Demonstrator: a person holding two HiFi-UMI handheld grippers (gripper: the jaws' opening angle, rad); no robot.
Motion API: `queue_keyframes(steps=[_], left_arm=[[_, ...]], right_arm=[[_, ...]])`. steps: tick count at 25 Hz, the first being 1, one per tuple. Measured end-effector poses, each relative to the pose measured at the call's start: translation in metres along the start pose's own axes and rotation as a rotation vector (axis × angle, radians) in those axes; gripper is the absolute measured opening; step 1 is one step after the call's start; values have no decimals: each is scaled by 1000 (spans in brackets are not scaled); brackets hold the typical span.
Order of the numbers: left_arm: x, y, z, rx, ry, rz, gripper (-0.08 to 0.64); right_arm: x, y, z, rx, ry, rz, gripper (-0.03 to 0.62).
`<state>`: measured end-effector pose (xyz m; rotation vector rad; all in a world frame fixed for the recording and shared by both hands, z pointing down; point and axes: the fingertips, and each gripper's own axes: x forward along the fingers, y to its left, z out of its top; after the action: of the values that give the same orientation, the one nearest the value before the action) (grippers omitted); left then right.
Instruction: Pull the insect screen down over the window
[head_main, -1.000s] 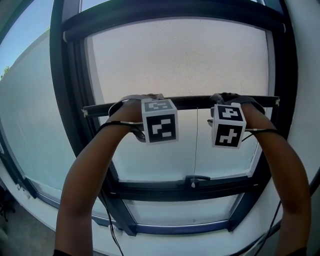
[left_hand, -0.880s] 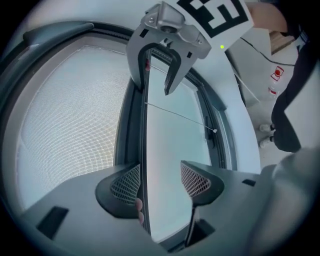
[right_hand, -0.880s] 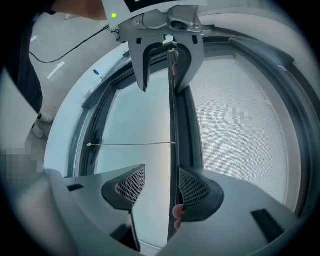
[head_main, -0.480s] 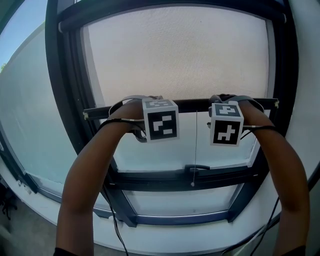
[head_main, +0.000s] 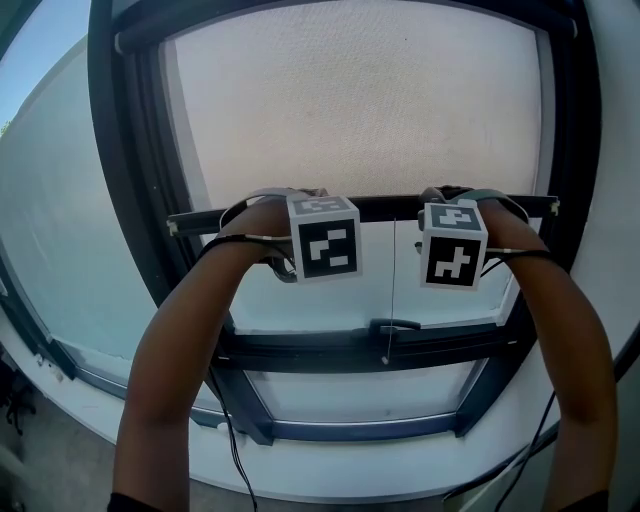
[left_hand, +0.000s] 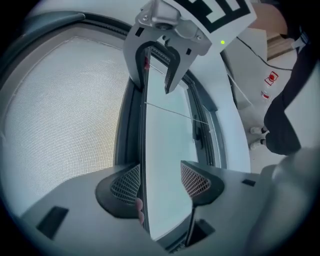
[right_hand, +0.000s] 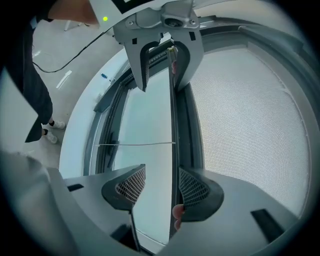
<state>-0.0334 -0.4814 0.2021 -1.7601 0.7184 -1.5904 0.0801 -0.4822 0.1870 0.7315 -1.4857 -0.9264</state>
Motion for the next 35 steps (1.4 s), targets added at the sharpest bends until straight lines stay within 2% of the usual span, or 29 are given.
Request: queue_keyframes(steps=[3, 8, 12, 18, 27, 30, 35], left_arm=[[4, -4, 0, -3, 5, -7, 255], [23, -34, 4, -11, -10, -78, 255], [42, -50, 0, -4, -11, -98, 255], [49, -53, -5, 20, 28, -46, 249], [52, -60, -7, 3, 5, -60, 245], [56, -63, -11, 0, -5, -81, 245], [76, -95, -3, -9, -22, -94, 244]], right_arm=[[3, 5, -1, -9, 6, 12, 209], [19, 36, -5, -13, 1, 62, 209], [34, 57, -3, -14, 0, 87, 209], [40, 61, 0, 9, -7, 37, 209], [39, 67, 5, 76, -45, 61, 209], [44, 71, 7, 45, -20, 85, 209], [57, 109, -3, 20, -16, 105, 209]])
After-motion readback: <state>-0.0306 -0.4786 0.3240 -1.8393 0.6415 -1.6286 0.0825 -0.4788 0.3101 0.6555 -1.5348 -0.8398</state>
